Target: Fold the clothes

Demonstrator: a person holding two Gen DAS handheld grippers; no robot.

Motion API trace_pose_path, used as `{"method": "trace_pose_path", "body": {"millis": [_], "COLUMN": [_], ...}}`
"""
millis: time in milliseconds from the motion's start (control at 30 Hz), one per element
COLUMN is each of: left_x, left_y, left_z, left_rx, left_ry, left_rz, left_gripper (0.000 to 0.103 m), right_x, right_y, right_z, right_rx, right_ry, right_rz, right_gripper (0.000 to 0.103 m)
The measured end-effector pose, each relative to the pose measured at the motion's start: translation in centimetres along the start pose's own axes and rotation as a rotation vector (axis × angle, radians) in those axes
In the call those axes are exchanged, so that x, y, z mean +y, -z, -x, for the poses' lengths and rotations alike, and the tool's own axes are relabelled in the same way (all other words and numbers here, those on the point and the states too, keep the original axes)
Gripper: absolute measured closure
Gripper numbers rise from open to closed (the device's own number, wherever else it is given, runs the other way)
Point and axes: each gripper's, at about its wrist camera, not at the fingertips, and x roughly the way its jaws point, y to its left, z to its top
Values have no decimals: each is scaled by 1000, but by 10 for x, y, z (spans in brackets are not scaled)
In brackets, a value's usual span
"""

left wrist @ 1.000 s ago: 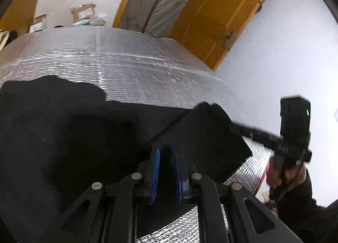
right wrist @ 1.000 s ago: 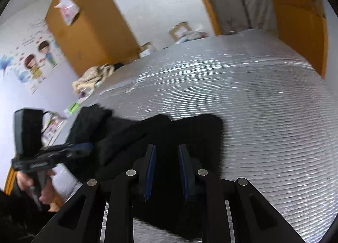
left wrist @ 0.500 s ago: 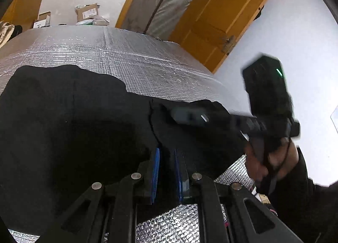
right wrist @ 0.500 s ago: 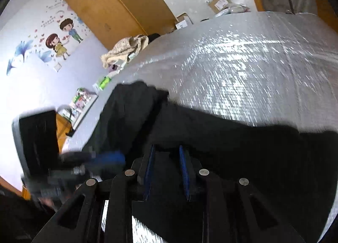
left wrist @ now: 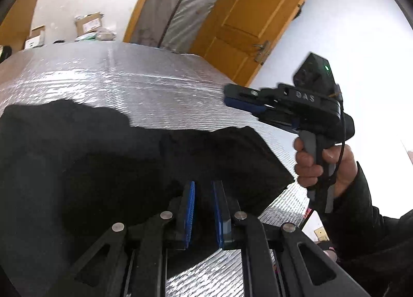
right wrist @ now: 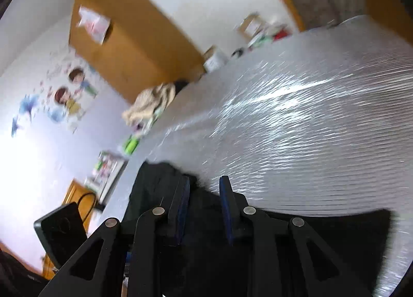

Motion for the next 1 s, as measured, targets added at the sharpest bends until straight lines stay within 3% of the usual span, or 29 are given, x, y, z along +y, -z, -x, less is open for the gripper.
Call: {"method": "trace_pose_path", "body": {"millis": [100,267,433,500,567,767,1000], "left_x": [-7,-9,10,27,38,32,24], "left_y": [-8,-26,-42,-40,-36,-35,-28], "left_z": [-10,-26,-42,-56,-59,-58,-31], "left_rx": [7,-7,-12,43,58,54,7], "left_ry": [11,-11,-89,-159,-166,-183,-135], "left_rz": [-15,13,129,203,233,186,162], "left_gripper": [89,89,89,89,95,95,95], "right_x": [-25,-65,-74,-84,-104,-122,-105], "right_y": [6,30,44,43,44,48,55], "right_z": [36,67,61,54,54,61,90], "right_rx": [-57,-71,-57,-52,-52,-91,-139], "right_ry": [96,180,152,139,106,50,86], "right_rz": [-30,-118,-143,-175,-261,-357,-324], "right_gripper": [78,76,76,77,84,89,82]}}
